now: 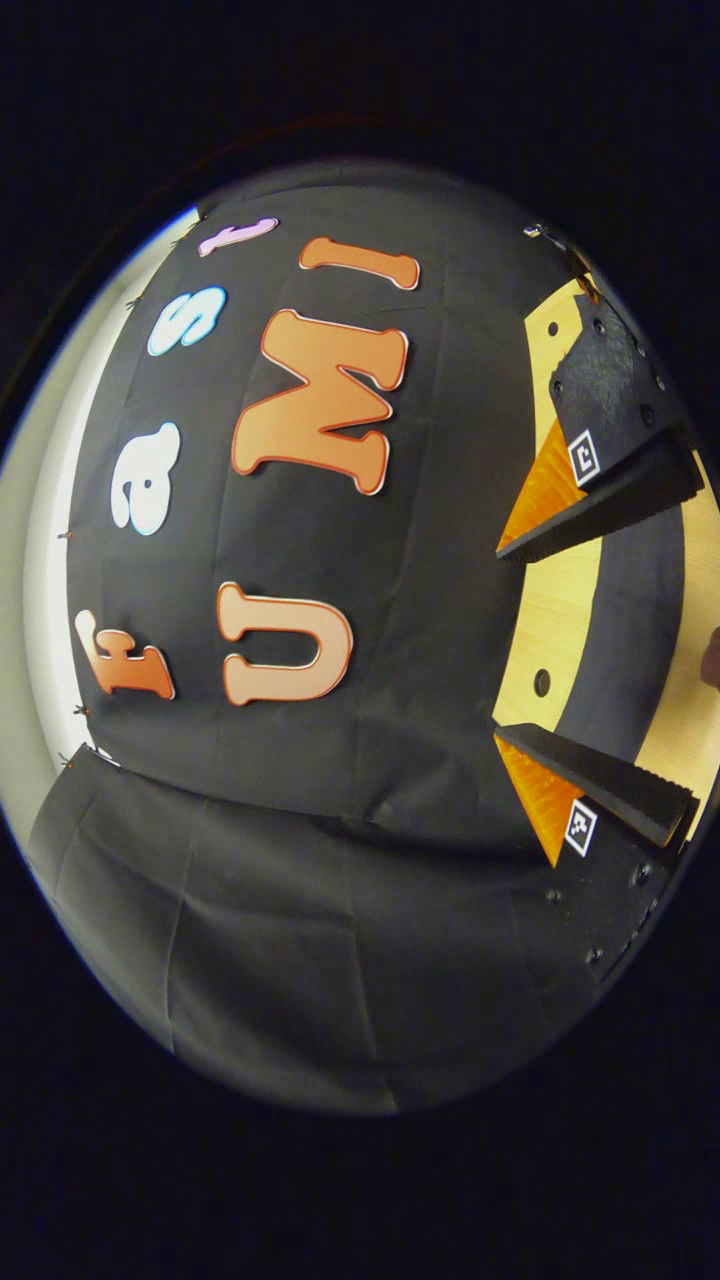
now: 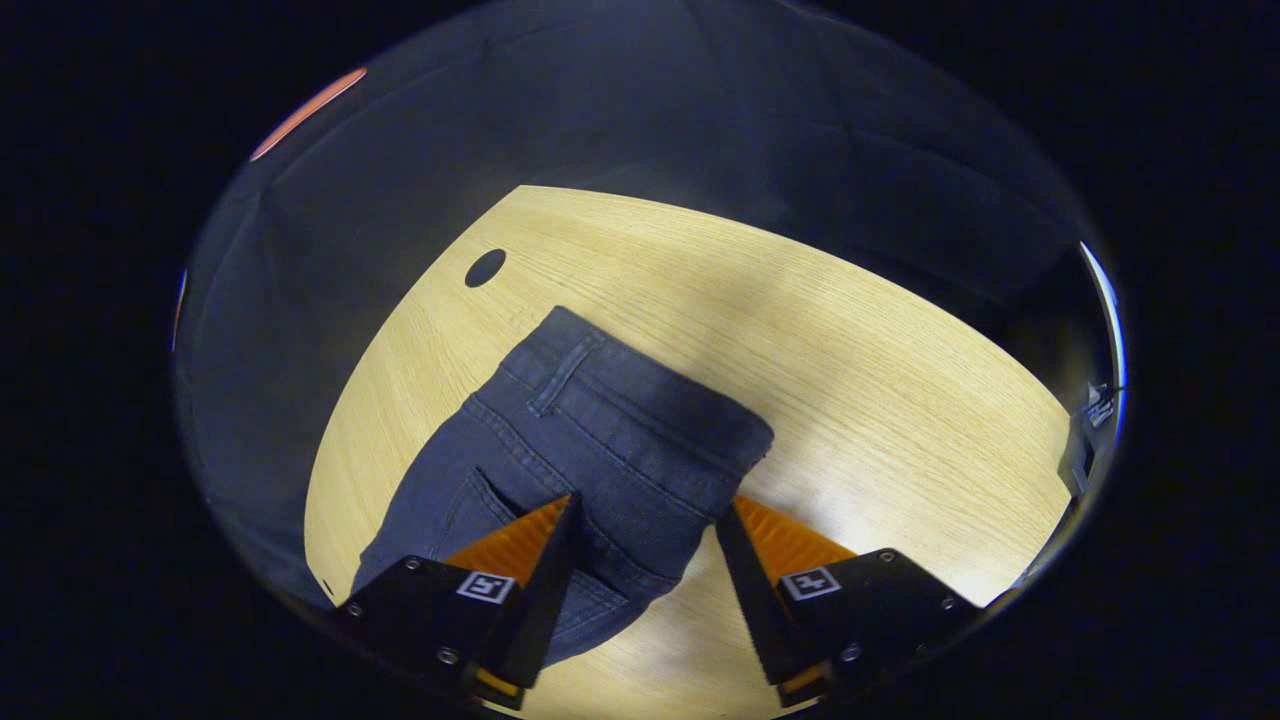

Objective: Grasp the waist and the cuffs of the jeans and fold them to make the two legs overlap; first hold the waist and fold one-third of the jeans toward the cuffs, then hold the cuffs and fold the remaining one-third in the same direction to finish folding.

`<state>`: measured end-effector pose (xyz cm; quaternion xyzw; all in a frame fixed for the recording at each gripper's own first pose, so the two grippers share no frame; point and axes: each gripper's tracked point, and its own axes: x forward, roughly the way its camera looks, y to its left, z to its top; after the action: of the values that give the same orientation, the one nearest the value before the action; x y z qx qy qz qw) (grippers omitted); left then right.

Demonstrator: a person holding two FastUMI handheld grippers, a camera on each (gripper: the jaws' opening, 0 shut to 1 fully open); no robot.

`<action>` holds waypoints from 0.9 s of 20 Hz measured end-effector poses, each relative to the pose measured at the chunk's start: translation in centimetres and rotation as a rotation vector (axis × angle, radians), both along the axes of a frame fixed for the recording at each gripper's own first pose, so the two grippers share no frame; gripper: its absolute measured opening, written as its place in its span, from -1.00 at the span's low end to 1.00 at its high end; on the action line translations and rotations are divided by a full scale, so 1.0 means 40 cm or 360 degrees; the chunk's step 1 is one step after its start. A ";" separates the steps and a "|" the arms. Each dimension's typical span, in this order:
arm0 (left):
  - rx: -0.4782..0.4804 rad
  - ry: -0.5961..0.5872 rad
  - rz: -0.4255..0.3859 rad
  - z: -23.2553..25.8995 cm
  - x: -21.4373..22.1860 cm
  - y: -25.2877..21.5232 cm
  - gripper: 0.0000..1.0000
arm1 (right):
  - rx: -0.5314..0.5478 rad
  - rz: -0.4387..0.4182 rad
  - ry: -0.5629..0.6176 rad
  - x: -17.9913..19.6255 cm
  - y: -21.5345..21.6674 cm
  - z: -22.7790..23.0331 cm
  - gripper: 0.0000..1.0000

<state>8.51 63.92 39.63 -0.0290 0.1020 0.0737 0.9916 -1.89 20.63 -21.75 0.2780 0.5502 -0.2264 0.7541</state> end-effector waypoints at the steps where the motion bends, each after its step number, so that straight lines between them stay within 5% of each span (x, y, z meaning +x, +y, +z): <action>1: -0.0009 0.0021 -0.0028 -0.016 -0.004 -0.014 0.94 | 0.0042 -0.0010 -0.0008 -0.003 0.014 0.000 0.31; 3: 0.0002 0.0061 -0.0092 -0.042 -0.007 -0.060 0.94 | 0.0091 -0.0032 -0.0015 0.004 0.030 -0.011 -0.09; 5: 0.0048 0.0102 -0.0157 -0.057 -0.009 -0.103 0.95 | 0.0166 -0.0172 -0.0058 0.011 0.026 -0.017 -0.10; 6: 0.0066 0.0111 -0.0186 -0.059 -0.010 -0.124 0.89 | 0.0226 -0.0182 -0.0062 0.016 0.031 -0.001 -0.52; 18: 0.0052 0.0114 -0.0518 -0.065 0.040 -0.190 0.94 | -0.0137 0.0087 -0.0582 0.085 -0.023 0.073 -0.54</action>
<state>10.09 56.33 37.03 0.0067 0.1393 -0.0853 0.9865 1.50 19.71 -18.81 0.2669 0.4011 -0.1748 0.8587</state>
